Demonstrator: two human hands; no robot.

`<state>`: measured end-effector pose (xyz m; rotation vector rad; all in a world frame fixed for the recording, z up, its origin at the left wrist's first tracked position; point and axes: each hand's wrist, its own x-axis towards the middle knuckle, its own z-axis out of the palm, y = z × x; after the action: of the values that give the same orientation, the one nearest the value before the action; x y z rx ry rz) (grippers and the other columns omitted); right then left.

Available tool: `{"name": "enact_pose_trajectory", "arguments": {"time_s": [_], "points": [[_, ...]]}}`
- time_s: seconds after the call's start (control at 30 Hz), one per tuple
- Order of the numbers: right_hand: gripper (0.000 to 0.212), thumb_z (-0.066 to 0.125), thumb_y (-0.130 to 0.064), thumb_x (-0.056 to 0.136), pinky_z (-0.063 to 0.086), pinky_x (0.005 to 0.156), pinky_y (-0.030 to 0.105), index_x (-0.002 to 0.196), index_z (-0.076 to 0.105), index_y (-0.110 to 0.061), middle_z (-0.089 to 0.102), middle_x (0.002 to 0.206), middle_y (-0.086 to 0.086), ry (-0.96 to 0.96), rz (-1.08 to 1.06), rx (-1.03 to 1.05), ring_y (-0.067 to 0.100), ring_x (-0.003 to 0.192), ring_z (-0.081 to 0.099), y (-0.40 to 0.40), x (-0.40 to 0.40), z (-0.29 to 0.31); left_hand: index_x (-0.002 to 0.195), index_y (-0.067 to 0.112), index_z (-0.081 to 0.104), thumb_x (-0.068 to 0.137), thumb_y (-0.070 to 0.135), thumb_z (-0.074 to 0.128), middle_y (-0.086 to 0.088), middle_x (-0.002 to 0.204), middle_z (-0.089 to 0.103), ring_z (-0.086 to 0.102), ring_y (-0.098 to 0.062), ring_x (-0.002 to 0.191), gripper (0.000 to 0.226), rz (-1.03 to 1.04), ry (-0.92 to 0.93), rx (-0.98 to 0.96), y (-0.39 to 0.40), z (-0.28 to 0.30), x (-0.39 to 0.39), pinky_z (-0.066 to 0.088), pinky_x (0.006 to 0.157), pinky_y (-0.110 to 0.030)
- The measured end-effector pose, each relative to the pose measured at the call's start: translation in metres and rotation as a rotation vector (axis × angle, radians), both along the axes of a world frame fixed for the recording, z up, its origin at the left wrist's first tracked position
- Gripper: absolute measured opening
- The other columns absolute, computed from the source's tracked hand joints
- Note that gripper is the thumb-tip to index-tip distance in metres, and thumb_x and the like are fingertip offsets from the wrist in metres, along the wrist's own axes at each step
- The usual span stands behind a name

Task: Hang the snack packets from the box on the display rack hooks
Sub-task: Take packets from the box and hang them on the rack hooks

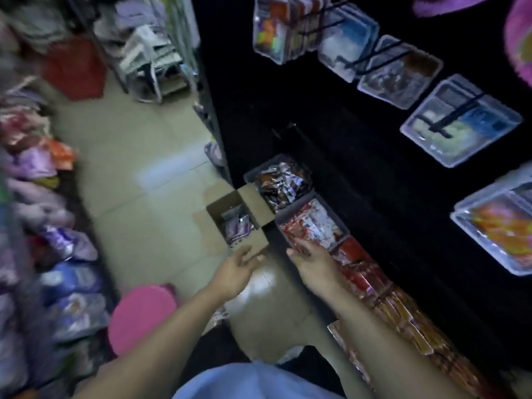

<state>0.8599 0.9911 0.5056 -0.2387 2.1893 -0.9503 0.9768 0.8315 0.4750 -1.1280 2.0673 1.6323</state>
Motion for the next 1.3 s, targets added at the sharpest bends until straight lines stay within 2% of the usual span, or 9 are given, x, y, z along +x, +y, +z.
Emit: {"name": "enact_pose_trajectory", "arguments": {"time_s": [0.07,0.17,0.33,0.67,0.87,0.97,1.1,1.17,1.3], "points": [[0.043,0.065,-0.032,0.099,0.042,0.091,0.020,0.141,0.060,-0.020,0.063,0.137,-0.001,-0.020,0.105,0.036,0.016,0.125,0.059,-0.038,0.003,-0.015,0.144,0.021,0.055,0.071,0.073,0.060,-0.002,0.145,0.059,0.058,-0.021,0.130,0.090,0.067,-0.030,-0.047,-0.034,-0.014,0.018,0.046,0.111,-0.040],[0.035,0.066,-0.029,0.098,0.045,0.087,0.020,0.132,0.066,-0.022,0.067,0.125,-0.007,-0.042,0.189,0.109,0.015,0.120,0.063,-0.094,0.007,-0.047,0.138,0.017,0.059,0.090,0.044,0.070,-0.005,0.137,0.063,0.061,-0.023,0.126,0.055,0.091,-0.084,-0.017,-0.083,-0.036,0.037,0.048,0.110,-0.045],[0.034,0.065,-0.020,0.097,0.040,0.083,0.017,0.130,0.068,-0.015,0.068,0.131,0.001,-0.155,0.163,0.191,0.016,0.119,0.064,-0.181,0.010,-0.121,0.131,0.019,0.063,0.094,0.031,0.071,-0.003,0.132,0.066,0.062,-0.023,0.123,0.040,0.104,-0.156,0.002,-0.161,-0.100,0.043,0.049,0.108,-0.042],[0.039,0.059,-0.023,0.099,0.044,0.088,0.027,0.138,0.058,-0.020,0.063,0.135,0.003,-0.173,0.060,0.389,0.028,0.123,0.059,-0.277,-0.040,-0.373,0.147,0.021,0.050,0.096,0.034,0.067,-0.001,0.153,0.049,0.047,-0.019,0.140,0.056,0.031,-0.127,-0.118,-0.244,-0.320,-0.042,0.038,0.114,-0.034],[0.072,0.074,-0.039,0.087,0.048,0.106,0.040,0.148,0.046,-0.015,0.056,0.144,0.011,-0.109,-0.055,0.433,0.033,0.130,0.056,-0.325,-0.095,-0.542,0.157,0.021,0.033,0.094,0.031,0.067,-0.011,0.169,0.013,0.009,-0.032,0.157,0.073,-0.096,-0.019,-0.467,-0.259,-0.463,-0.097,0.013,0.129,-0.049],[0.091,0.076,-0.041,0.086,0.038,0.116,0.041,0.158,0.029,-0.011,0.036,0.159,0.017,-0.068,0.006,0.491,0.034,0.145,0.039,-0.343,-0.116,-0.608,0.164,0.016,0.013,0.100,0.038,0.056,-0.007,0.171,-0.019,-0.022,-0.028,0.156,0.080,-0.163,-0.083,-0.564,-0.259,-0.517,-0.100,-0.004,0.129,-0.047],[0.104,0.080,-0.046,0.080,0.034,0.115,0.047,0.159,0.018,-0.016,0.032,0.156,0.018,-0.022,0.064,0.584,0.036,0.146,0.031,-0.359,-0.120,-0.663,0.163,0.009,0.014,0.094,0.031,0.051,-0.006,0.169,-0.022,-0.026,-0.026,0.155,0.082,-0.147,0.042,-0.703,-0.250,-0.551,-0.091,0.001,0.127,-0.046],[0.102,0.077,-0.041,0.085,0.036,0.111,0.047,0.160,0.012,-0.015,0.034,0.154,0.017,0.031,0.039,0.662,0.034,0.144,0.030,-0.366,-0.117,-0.682,0.163,0.009,0.014,0.091,0.026,0.053,-0.003,0.168,-0.025,-0.024,-0.026,0.156,0.084,-0.124,0.081,-0.714,-0.248,-0.558,-0.091,-0.002,0.125,-0.045],[0.067,0.054,-0.028,0.103,0.035,0.115,0.039,0.157,0.021,-0.006,0.039,0.158,0.014,-0.012,0.022,0.765,0.029,0.144,0.040,-0.369,-0.123,-0.701,0.163,0.009,0.016,0.089,0.023,0.055,-0.002,0.170,-0.022,-0.021,-0.026,0.157,0.084,-0.108,0.114,-0.694,-0.249,-0.562,-0.091,0.011,0.126,-0.053]]}}
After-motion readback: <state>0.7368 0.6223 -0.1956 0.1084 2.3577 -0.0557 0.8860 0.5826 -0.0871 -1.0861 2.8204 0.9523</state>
